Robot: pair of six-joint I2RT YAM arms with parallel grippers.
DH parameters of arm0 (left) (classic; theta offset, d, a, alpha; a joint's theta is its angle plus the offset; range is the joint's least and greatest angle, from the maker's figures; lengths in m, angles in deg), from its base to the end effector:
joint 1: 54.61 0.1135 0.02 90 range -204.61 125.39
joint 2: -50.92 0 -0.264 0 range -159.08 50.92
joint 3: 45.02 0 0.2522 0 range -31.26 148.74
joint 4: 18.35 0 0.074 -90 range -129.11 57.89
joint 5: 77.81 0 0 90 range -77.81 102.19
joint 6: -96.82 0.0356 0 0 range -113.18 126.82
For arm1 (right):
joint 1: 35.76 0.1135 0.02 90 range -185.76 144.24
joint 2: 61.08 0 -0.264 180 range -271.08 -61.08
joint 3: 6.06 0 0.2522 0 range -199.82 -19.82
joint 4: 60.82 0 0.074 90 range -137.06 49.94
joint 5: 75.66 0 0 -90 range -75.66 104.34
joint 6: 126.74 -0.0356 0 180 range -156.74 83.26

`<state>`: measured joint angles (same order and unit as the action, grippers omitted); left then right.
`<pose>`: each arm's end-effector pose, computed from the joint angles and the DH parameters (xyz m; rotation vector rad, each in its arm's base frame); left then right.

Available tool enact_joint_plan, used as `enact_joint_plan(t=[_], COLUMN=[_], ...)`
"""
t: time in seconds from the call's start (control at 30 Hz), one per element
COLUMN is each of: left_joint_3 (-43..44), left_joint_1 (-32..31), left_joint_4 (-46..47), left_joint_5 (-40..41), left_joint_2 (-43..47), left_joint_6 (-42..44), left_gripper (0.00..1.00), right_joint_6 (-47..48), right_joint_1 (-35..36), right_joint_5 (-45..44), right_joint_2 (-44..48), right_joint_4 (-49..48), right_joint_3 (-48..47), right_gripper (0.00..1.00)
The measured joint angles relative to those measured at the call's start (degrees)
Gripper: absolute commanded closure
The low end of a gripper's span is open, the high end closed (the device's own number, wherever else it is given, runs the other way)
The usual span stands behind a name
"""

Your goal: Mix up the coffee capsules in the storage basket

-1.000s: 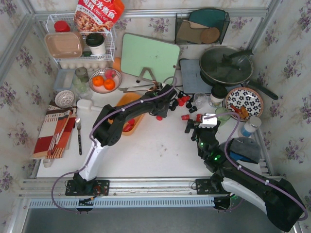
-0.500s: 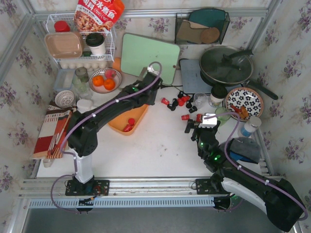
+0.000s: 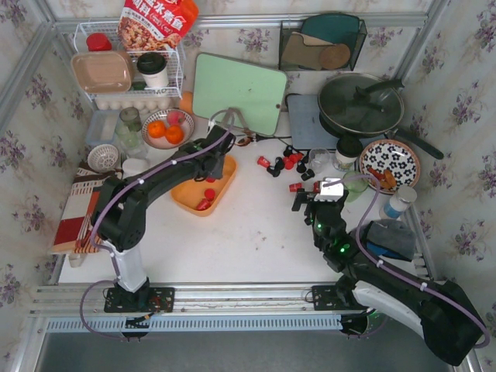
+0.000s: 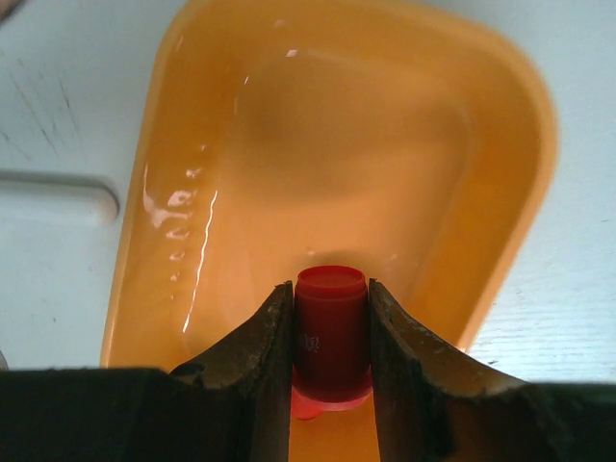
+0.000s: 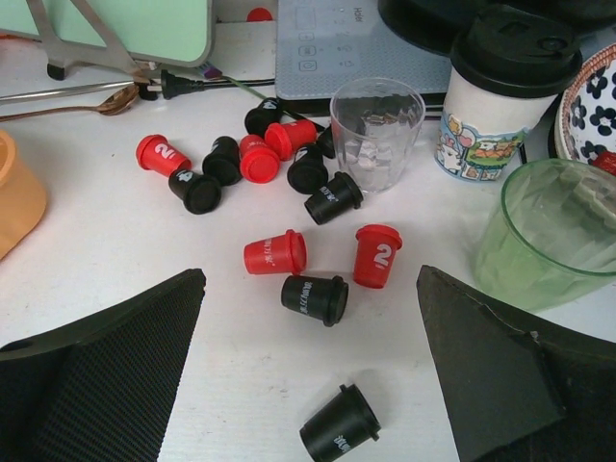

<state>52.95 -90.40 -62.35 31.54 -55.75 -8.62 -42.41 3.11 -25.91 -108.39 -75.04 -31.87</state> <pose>0.3397 -0.2303 0.2427 0.2899 2.4023 0.0189 0.1515 0.0925 0.2023 0.0373 1.6673 -0.0087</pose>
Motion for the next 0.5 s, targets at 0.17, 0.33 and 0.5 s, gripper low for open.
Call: enact_joint_plan(t=[0.17, 0.33, 0.5], left_joint_3=[-4.3, -9.4, -15.2], left_joint_1=[2.2, 4.1, 4.0], left_joint_4=[-0.1, 0.8, 5.2], left_joint_5=[-1.3, -2.9, -4.4], left_joint_2=[0.3, 3.5, 6.7], left_joint_6=[-2.6, -4.8, -6.3], left_gripper=[0.74, 0.71, 0.66], right_joint_6=[-2.5, -7.1, -13.8], right_joint_1=[0.0, -0.1, -0.2], right_joint_5=[1.1, 1.0, 0.9], right_joint_2=[-2.0, -4.8, -7.6], right_joint_4=[1.5, 7.1, 15.9], right_joint_3=[-1.8, -5.1, -9.5], right_gripper=[0.0, 0.0, 0.0])
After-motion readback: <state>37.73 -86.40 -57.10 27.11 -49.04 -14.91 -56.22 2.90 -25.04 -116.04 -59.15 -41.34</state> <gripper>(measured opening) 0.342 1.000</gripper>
